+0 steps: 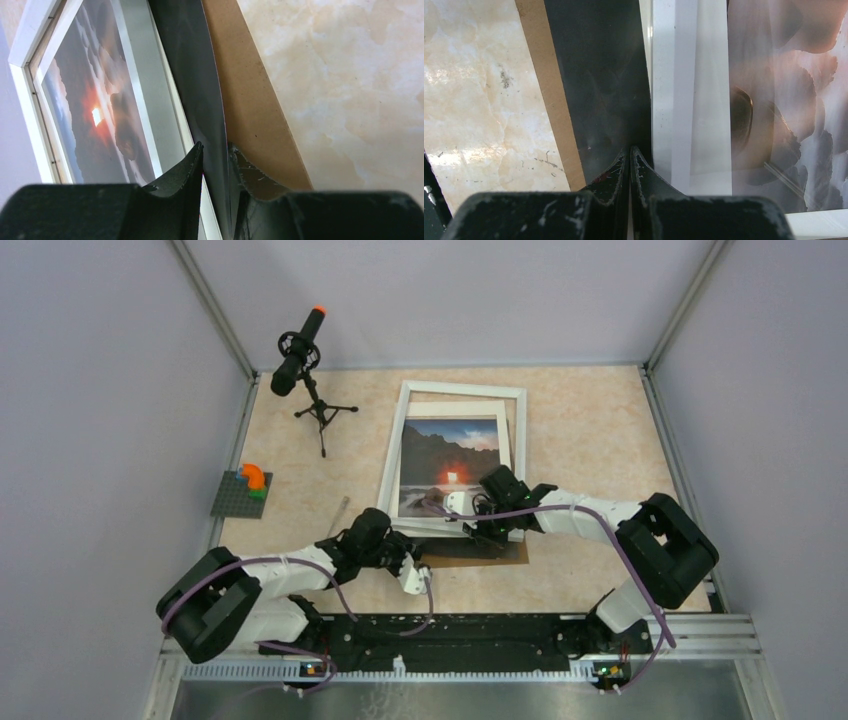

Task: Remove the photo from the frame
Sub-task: Pick up the photo from the photo frame.

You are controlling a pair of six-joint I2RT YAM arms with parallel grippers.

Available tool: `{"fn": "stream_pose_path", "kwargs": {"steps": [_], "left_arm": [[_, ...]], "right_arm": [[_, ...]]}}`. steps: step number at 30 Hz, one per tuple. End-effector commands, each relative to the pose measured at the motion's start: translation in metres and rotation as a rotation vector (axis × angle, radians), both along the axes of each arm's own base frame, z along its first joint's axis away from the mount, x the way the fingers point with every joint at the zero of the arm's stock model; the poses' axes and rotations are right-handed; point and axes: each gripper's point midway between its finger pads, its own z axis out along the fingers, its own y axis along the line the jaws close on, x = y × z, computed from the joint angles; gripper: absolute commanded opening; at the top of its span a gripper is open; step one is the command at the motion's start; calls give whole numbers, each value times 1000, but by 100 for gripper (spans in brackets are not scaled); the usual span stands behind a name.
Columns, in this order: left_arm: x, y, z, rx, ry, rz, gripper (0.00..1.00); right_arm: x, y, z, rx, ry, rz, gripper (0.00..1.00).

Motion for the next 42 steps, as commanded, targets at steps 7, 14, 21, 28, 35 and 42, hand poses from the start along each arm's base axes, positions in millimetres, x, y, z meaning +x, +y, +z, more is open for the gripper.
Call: {"fn": "stream_pose_path", "kwargs": {"steps": [7, 14, 21, 28, 35, 42], "left_arm": [[6, -6, -13, 75, 71, 123, 29], [-3, -5, -17, 114, 129, 136, 10], [-33, -5, 6, 116, 233, 48, 0], [-40, -12, 46, 69, 284, 41, 0], [-58, -24, 103, 7, 361, -35, 0], [-73, -32, 186, -93, 449, -38, 0]], "right_arm": [[-30, -34, -37, -155, 104, 0, 0], [-29, -28, -22, -117, 90, 2, 0], [-23, -15, 21, -52, 78, -30, 15], [-12, -3, 80, 49, 79, -88, 59], [28, -17, 153, 198, 16, -231, 79], [57, -32, 205, 257, -59, -342, 93]]}}
